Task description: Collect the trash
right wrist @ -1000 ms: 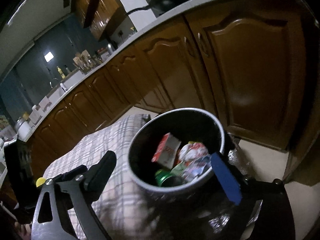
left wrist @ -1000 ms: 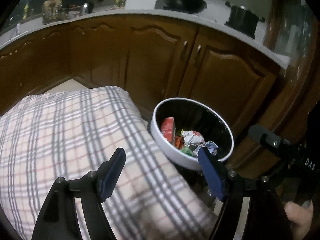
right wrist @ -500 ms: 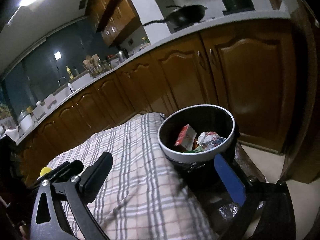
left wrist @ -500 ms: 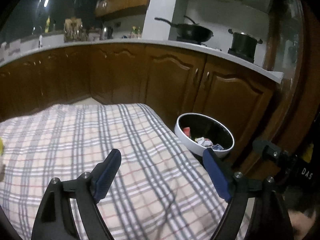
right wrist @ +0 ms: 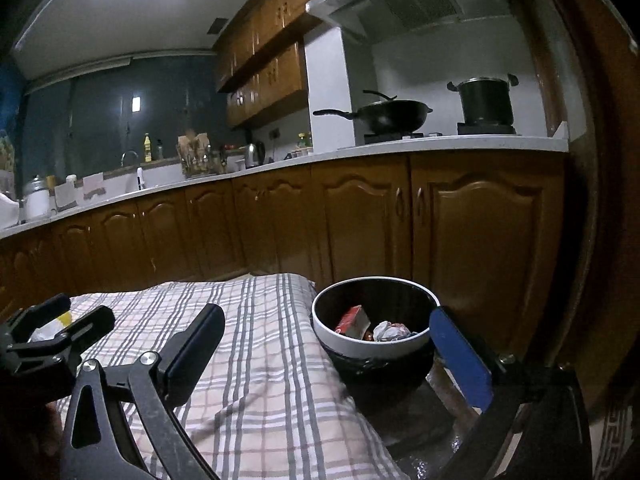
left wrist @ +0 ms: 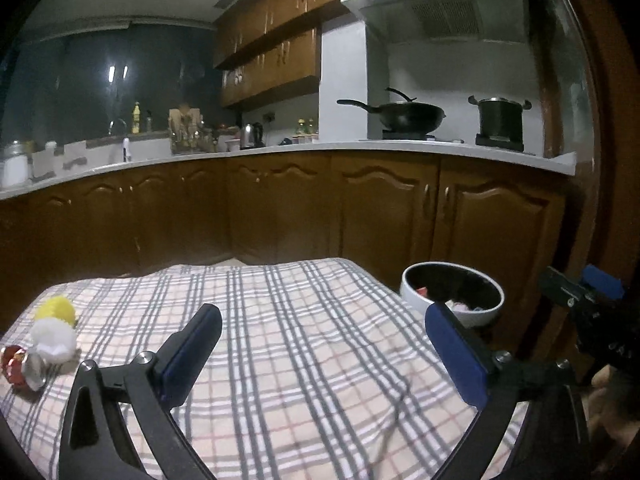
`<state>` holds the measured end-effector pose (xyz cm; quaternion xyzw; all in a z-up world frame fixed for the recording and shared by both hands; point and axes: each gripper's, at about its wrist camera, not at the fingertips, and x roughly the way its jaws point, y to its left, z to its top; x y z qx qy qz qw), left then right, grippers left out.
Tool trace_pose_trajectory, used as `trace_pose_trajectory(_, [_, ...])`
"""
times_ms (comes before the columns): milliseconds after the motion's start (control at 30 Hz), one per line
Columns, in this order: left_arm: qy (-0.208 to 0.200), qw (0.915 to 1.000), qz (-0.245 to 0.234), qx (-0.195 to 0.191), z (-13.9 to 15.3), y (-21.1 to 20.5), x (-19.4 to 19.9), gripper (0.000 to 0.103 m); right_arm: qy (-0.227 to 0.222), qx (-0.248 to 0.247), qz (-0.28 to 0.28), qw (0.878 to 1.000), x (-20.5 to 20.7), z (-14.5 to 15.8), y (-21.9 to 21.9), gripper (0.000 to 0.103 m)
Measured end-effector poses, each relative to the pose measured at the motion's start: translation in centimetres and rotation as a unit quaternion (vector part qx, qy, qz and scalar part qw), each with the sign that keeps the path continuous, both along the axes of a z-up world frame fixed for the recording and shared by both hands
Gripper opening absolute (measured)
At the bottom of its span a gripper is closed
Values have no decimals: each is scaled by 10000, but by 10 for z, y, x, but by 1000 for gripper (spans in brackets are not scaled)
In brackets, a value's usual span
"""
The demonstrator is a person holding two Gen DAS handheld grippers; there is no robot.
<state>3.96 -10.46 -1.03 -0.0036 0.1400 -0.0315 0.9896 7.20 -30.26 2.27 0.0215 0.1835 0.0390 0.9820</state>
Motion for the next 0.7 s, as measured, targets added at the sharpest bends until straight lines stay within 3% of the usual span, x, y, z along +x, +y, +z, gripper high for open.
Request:
trace_pose_trajectory(233, [-60,9996,261,133,-12,-5,-4,102,47,-16,-38,10000,-2,-10,4,103])
trace_pose_trajectory(700, [6,9996,250,156,-17,4,12,102,47,-24,50,10000,-6,-16,11,103])
